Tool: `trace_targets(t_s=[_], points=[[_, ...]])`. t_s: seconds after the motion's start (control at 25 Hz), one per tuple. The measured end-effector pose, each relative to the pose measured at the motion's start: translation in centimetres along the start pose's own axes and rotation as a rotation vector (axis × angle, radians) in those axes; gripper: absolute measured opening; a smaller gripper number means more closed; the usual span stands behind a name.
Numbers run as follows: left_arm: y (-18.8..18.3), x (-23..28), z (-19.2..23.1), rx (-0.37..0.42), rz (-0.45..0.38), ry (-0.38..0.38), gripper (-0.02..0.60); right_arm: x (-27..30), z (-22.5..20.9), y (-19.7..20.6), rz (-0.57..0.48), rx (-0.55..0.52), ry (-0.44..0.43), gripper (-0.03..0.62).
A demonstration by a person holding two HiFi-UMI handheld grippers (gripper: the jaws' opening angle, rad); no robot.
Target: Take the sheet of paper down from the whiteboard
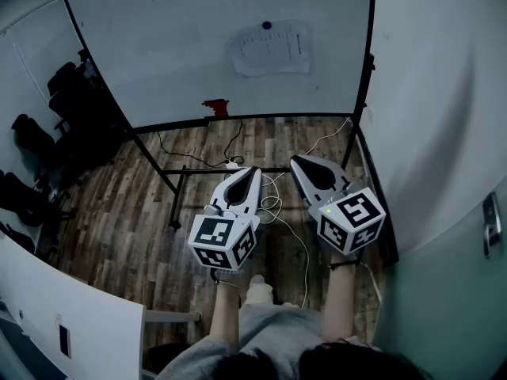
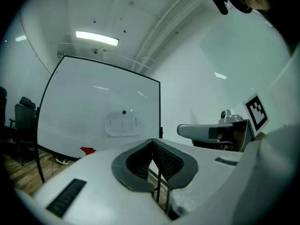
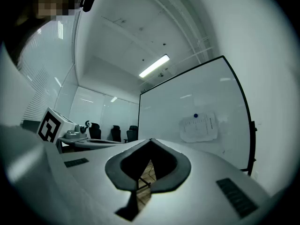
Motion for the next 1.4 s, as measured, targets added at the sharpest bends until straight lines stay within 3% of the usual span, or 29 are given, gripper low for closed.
trace_targets(t_s=[0.52, 0.92, 1.4], points=[[0.5, 1.4, -1.8, 0.013, 0.025, 0.020, 0.006, -1.6, -1.8, 0.6, -0.012, 0.035, 0.019, 0.000], [0.8, 2.9, -0.4, 0.046, 0.065, -0.019, 0.006, 0.1, -4.1, 1.9, -0.062, 0.108, -0.014, 0.000], [2.0, 12.3, 2.0, 0.032, 0.081, 0.004, 0.006, 5.1, -11.8, 3.4, -0.044, 0.121, -0.003, 0.000]])
Point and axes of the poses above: the fingertips, and each gripper's own axes: x forward along the fingers, z to its left, y out of its underside, the point moved 10 cm from there along -x, backward along the fingers, and after that the axes turned 15 degrees about -y, right-handed, at the moved point
